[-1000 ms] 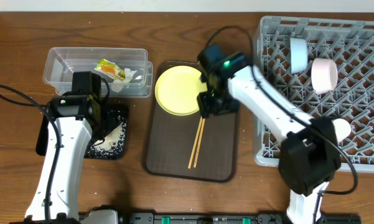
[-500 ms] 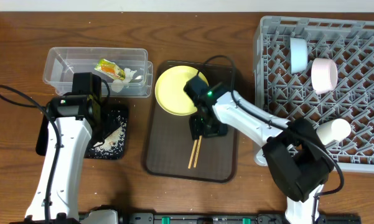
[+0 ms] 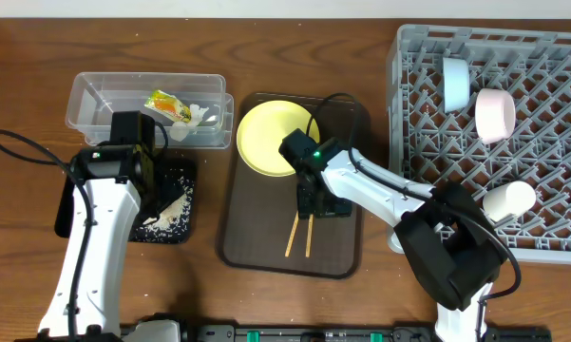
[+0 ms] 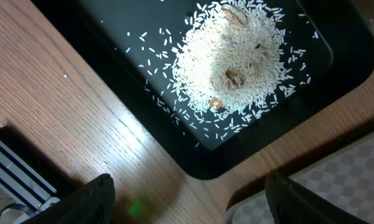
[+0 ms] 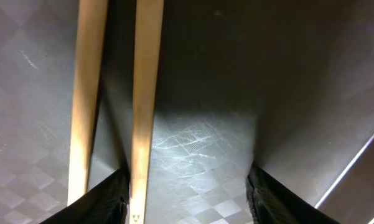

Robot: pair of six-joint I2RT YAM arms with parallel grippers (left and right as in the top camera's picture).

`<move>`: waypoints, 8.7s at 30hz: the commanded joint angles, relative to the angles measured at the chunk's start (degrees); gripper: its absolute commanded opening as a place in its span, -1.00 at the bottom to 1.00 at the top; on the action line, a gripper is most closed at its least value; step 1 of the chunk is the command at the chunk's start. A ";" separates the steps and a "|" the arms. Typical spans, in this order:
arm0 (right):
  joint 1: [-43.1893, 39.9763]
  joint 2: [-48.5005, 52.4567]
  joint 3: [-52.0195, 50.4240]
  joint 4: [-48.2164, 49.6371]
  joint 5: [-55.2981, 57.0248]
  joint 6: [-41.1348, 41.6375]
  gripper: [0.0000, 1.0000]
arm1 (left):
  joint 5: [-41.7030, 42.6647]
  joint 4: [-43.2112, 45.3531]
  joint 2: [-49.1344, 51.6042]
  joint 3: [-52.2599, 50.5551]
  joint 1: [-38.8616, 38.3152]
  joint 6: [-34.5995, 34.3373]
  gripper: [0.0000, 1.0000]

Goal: Sort waste into correct bins and load items into the dishwasher rack
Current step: 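Reach the right gripper to the chopsticks and pinch one, then carry the chopstick right and drop it into the rack, then return the right gripper to the tray and pinch the second chopstick, then carry the second chopstick into the rack and release it, then reach the right gripper to the yellow plate and grasp its edge, then lift the yellow plate into the rack and stand it on edge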

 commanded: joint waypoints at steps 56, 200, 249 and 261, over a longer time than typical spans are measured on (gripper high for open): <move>-32.41 -25.79 -3.43 -6.34 2.73 -25.99 -0.29 | -0.33 -0.33 -0.07 0.83 0.31 0.55 0.60; -13.16 2.69 0.79 29.24 -2.99 -14.36 -0.81 | -0.31 -0.35 -0.07 0.83 0.28 0.55 0.59; -21.81 -17.07 0.79 22.99 58.88 -38.80 -0.94 | -0.31 -0.11 -0.07 0.83 0.28 0.55 0.60; -19.91 -19.08 0.81 23.02 44.87 -32.94 0.18 | -0.31 -0.13 -0.07 0.83 0.28 0.55 0.60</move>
